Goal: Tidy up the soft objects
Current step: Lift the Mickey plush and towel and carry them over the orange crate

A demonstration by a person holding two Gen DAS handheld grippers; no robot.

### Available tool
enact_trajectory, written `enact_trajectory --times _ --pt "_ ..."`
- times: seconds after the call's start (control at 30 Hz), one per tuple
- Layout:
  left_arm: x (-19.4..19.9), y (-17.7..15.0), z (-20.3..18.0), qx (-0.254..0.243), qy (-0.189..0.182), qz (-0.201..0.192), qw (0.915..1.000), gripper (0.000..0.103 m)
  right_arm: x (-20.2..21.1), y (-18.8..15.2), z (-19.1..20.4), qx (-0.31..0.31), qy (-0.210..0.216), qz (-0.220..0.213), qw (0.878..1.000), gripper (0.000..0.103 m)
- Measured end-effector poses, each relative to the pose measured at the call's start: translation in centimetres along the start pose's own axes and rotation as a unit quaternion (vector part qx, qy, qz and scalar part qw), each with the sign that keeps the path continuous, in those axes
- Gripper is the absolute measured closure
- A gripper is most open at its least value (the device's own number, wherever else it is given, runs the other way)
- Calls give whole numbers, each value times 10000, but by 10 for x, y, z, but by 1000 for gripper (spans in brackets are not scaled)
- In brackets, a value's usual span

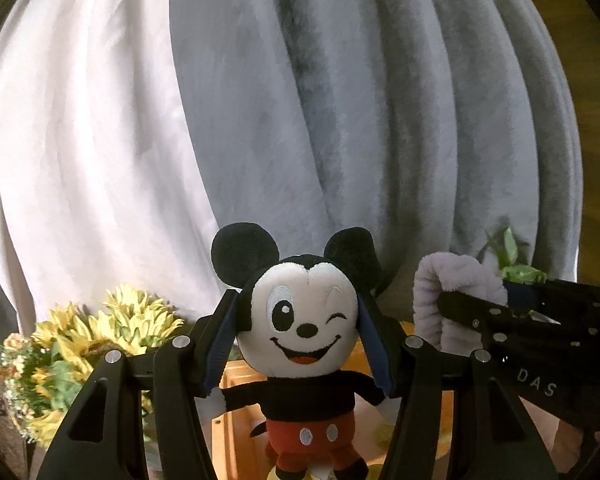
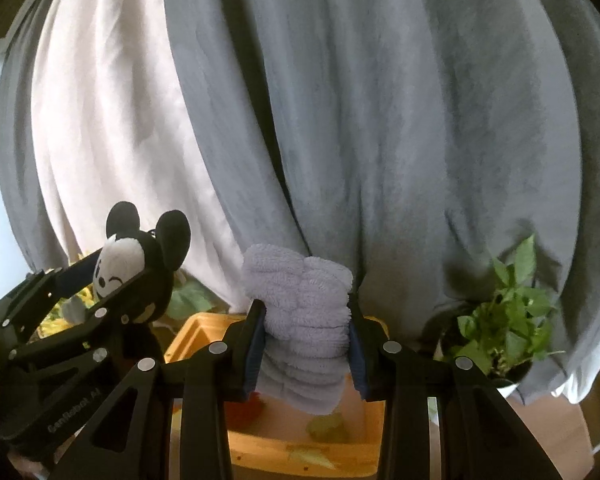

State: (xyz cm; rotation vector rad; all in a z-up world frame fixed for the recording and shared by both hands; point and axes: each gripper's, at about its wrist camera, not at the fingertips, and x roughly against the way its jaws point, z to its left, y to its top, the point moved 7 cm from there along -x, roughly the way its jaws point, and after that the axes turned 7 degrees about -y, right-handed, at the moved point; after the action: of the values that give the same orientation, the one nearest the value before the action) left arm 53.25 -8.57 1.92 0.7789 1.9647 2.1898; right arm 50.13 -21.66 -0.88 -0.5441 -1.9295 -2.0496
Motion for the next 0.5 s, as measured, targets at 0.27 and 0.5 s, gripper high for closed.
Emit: enact_trajectory --times 0.27,0.5 --pt "-46 -19 11 196 -94 226 9995 46 -49 -11 0 2 17 351 9994 66" --pt "-82 -43 11 296 -232 578 9976 46 -82 -33 -4 -29 22 750 9972 66"
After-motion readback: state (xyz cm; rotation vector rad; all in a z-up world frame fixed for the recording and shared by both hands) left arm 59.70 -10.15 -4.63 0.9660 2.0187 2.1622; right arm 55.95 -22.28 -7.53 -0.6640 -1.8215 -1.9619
